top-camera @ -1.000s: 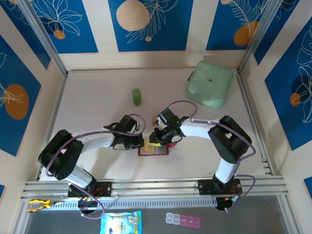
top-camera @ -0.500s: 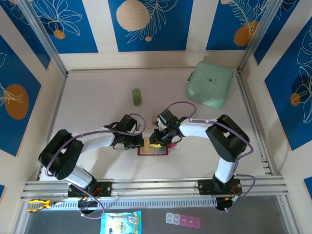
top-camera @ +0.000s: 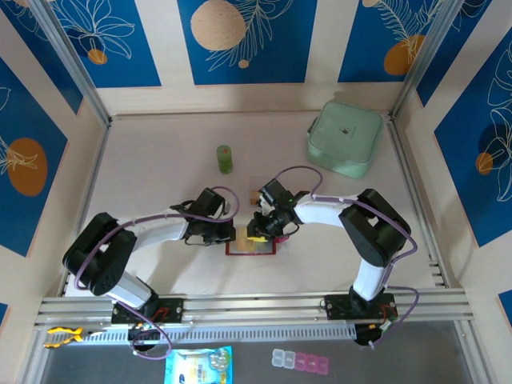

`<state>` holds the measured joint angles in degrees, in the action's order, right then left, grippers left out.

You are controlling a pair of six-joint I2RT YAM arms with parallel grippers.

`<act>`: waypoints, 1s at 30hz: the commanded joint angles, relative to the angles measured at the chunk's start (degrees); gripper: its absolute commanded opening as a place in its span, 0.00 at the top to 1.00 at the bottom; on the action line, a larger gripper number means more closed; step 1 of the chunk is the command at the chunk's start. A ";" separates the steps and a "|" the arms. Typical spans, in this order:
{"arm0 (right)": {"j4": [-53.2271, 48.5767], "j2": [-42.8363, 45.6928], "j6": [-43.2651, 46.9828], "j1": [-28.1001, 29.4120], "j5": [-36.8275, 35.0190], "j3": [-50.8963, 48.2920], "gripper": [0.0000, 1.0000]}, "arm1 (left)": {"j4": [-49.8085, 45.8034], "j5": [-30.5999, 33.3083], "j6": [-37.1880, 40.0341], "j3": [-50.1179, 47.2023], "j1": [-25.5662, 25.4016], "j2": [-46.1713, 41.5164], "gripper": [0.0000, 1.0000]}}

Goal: Take the credit cards out of the card holder

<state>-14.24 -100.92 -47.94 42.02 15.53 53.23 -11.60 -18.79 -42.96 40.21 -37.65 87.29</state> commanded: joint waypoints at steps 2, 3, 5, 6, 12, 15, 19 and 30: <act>-2.25 1.75 1.10 0.26 -1.20 0.35 0.75 | -3.91 2.19 1.12 1.09 -0.31 -0.60 0.98; -2.08 1.83 1.07 0.25 -1.20 0.25 0.75 | -4.09 2.10 1.12 1.26 -0.20 -0.63 0.98; -1.54 2.12 0.99 0.15 -0.69 0.12 0.75 | -4.47 2.01 1.12 1.69 -0.23 -0.70 0.98; -1.18 2.29 0.93 0.17 -0.44 0.04 0.75 | -4.40 1.71 1.06 1.87 -0.30 -0.86 0.98; 0.39 3.78 0.19 -0.25 0.11 -1.19 0.75 | -4.14 0.14 0.62 3.01 -0.24 -1.77 0.97; 0.87 4.42 -0.13 -0.60 0.20 -1.88 0.75 | -3.28 -1.19 0.16 3.21 -0.52 -1.35 0.97; 1.66 4.86 -0.58 -1.15 0.79 -2.91 0.74 | -2.57 -1.65 -0.11 3.20 -1.02 -0.31 0.98; 2.35 3.51 -0.88 -1.56 1.99 -3.18 0.74 | -3.44 -0.57 0.60 3.39 -1.63 1.50 0.99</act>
<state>-12.36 -97.60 -48.31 40.84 15.51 50.61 -14.17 -19.66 -42.98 42.17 -38.92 87.88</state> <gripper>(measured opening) 0.260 0.054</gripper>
